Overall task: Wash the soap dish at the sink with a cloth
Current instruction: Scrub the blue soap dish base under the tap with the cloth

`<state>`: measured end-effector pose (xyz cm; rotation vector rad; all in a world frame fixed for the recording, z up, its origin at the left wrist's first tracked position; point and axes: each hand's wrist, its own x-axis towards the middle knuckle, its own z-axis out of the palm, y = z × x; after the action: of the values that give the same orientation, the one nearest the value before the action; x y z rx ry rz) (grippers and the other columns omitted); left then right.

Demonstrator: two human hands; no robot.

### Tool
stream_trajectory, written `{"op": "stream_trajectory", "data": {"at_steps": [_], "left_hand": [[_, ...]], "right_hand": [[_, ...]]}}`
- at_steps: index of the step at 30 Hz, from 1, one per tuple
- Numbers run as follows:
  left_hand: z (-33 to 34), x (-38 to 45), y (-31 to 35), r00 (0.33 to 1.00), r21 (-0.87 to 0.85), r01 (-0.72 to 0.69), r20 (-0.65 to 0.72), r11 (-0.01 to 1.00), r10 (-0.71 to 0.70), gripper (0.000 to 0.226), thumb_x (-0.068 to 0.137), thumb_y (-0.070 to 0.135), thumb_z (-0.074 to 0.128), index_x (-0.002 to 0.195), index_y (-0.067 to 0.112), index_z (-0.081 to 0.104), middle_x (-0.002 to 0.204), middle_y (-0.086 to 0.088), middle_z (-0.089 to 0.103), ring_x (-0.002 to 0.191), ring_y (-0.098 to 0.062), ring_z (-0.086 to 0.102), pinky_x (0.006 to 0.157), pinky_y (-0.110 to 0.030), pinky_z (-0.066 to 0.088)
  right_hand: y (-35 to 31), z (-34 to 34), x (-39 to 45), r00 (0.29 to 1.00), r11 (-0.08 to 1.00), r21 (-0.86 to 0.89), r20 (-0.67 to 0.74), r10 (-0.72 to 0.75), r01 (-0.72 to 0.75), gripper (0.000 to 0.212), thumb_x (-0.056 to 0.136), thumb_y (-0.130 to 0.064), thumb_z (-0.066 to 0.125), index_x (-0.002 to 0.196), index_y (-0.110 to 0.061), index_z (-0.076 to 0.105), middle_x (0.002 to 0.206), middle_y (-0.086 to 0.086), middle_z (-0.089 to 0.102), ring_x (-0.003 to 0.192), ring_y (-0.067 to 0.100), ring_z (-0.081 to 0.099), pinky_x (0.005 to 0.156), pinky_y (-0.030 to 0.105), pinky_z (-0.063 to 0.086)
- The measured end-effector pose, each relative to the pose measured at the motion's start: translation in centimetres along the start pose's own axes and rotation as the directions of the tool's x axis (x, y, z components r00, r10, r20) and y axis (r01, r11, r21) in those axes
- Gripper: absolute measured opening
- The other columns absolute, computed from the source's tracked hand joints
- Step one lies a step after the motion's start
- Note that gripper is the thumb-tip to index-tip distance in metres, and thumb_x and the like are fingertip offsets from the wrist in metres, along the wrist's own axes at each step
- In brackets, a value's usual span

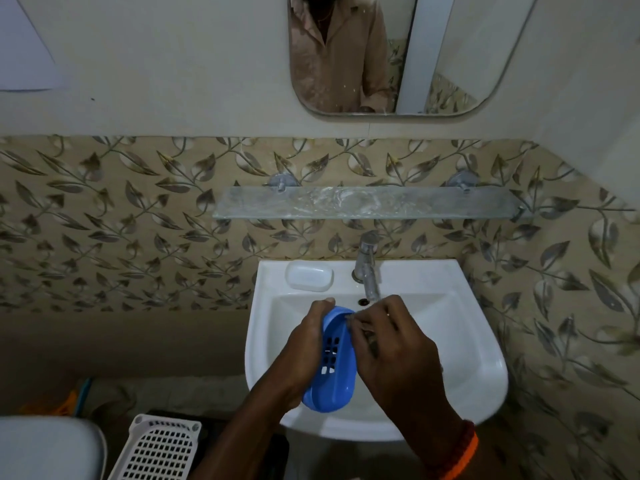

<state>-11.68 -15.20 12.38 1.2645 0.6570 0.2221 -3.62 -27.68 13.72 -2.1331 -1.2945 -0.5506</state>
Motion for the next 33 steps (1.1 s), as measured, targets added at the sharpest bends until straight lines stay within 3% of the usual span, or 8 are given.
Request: {"op": "stream_trajectory", "data": {"at_steps": [3, 7, 12, 15, 18, 22, 30, 33], "left_hand": [[-0.6, -0.2, -0.6, 0.995, -0.028, -0.076, 0.060, 0.997, 0.077, 0.049, 0.080, 0.071, 0.057, 0.091, 0.030, 0.081, 0.089, -0.004, 0.079, 0.079, -0.016, 0.074, 0.074, -0.028, 0.055], [-1.6, -0.4, -1.2, 0.919, 0.117, -0.376, 0.173, 0.919, 0.354, 0.034, 0.086, 0.047, 0.060, 0.112, 0.031, 0.073, 0.106, -0.004, 0.074, 0.102, -0.027, 0.069, 0.090, -0.039, 0.055], [-1.0, -0.6, -1.8, 0.843, 0.302, -0.536, 0.251, 0.788, 0.477, 0.047, 0.077, 0.024, 0.069, 0.116, 0.048, 0.064, 0.109, 0.017, 0.071, 0.105, -0.019, 0.067, 0.087, -0.019, 0.053], [-0.6, -0.2, -1.6, 0.826, 0.233, -0.553, 0.279, 0.800, 0.490, 0.033, 0.080, 0.016, 0.073, 0.113, 0.019, 0.067, 0.101, 0.004, 0.072, 0.095, -0.026, 0.069, 0.086, -0.031, 0.055], [-0.6, -0.1, -1.1, 0.814, 0.247, -0.571, 0.295, 0.783, 0.501, 0.027, 0.079, 0.014, 0.073, 0.105, 0.016, 0.065, 0.094, 0.008, 0.069, 0.087, -0.022, 0.068, 0.082, -0.034, 0.053], [-0.9, -0.8, -1.4, 0.828, 0.318, -0.560, 0.244, 0.765, 0.504, 0.047, 0.072, 0.019, 0.071, 0.115, 0.038, 0.066, 0.105, 0.012, 0.071, 0.098, -0.023, 0.068, 0.088, -0.033, 0.059], [-0.3, -0.6, -1.1, 0.821, 0.318, -0.569, 0.260, 0.758, 0.507, 0.039, 0.074, 0.020, 0.075, 0.108, 0.004, 0.064, 0.097, -0.008, 0.070, 0.089, -0.031, 0.069, 0.085, -0.047, 0.058], [-0.2, -1.1, -1.0, 0.817, 0.336, -0.577, 0.250, 0.745, 0.520, 0.048, 0.070, 0.026, 0.072, 0.117, 0.037, 0.065, 0.105, 0.015, 0.071, 0.099, -0.019, 0.069, 0.086, -0.029, 0.058]], "right_hand": [[-0.3, -1.0, -0.2, 0.969, 0.913, 0.334, 0.002, 0.247, -0.234, 0.013, 0.084, -0.014, 0.076, 0.088, -0.010, 0.065, 0.082, 0.001, 0.063, 0.068, 0.009, 0.063, 0.065, 0.019, 0.055], [0.6, -2.8, 0.0, 0.860, 0.736, 0.490, 0.062, 0.506, -0.468, 0.013, 0.081, -0.016, 0.077, 0.090, -0.016, 0.068, 0.081, -0.003, 0.070, 0.068, 0.010, 0.068, 0.067, 0.035, 0.061], [-0.4, -3.5, 0.6, 0.966, 0.892, 0.384, -0.002, 0.260, -0.239, 0.016, 0.077, -0.004, 0.081, 0.091, -0.005, 0.074, 0.086, 0.005, 0.069, 0.075, 0.010, 0.066, 0.073, 0.029, 0.059], [-2.2, -3.1, -0.3, 0.993, 0.938, 0.324, 0.061, 0.104, -0.118, 0.019, 0.078, -0.010, 0.080, 0.096, -0.006, 0.074, 0.096, 0.006, 0.069, 0.085, 0.006, 0.065, 0.084, 0.012, 0.053], [-2.4, -3.2, -0.8, 0.992, 0.962, 0.271, 0.128, 0.000, -0.035, 0.019, 0.080, -0.015, 0.073, 0.099, -0.010, 0.074, 0.100, 0.006, 0.070, 0.091, 0.011, 0.067, 0.090, 0.014, 0.051], [-0.5, -3.7, 0.2, 0.990, 0.956, 0.279, 0.125, 0.060, -0.093, 0.015, 0.083, -0.003, 0.073, 0.099, -0.004, 0.074, 0.097, 0.009, 0.066, 0.085, 0.013, 0.065, 0.076, 0.027, 0.059], [-1.6, -4.6, -0.3, 0.961, 0.966, 0.258, 0.265, -0.074, 0.003, 0.017, 0.081, -0.010, 0.069, 0.097, -0.012, 0.072, 0.099, 0.006, 0.068, 0.085, 0.015, 0.066, 0.075, 0.026, 0.059], [-0.1, -5.0, 0.6, 0.978, 0.961, 0.261, 0.205, 0.035, -0.090, 0.014, 0.086, -0.002, 0.070, 0.099, -0.004, 0.074, 0.097, 0.011, 0.067, 0.080, 0.014, 0.065, 0.071, 0.031, 0.060]]}}
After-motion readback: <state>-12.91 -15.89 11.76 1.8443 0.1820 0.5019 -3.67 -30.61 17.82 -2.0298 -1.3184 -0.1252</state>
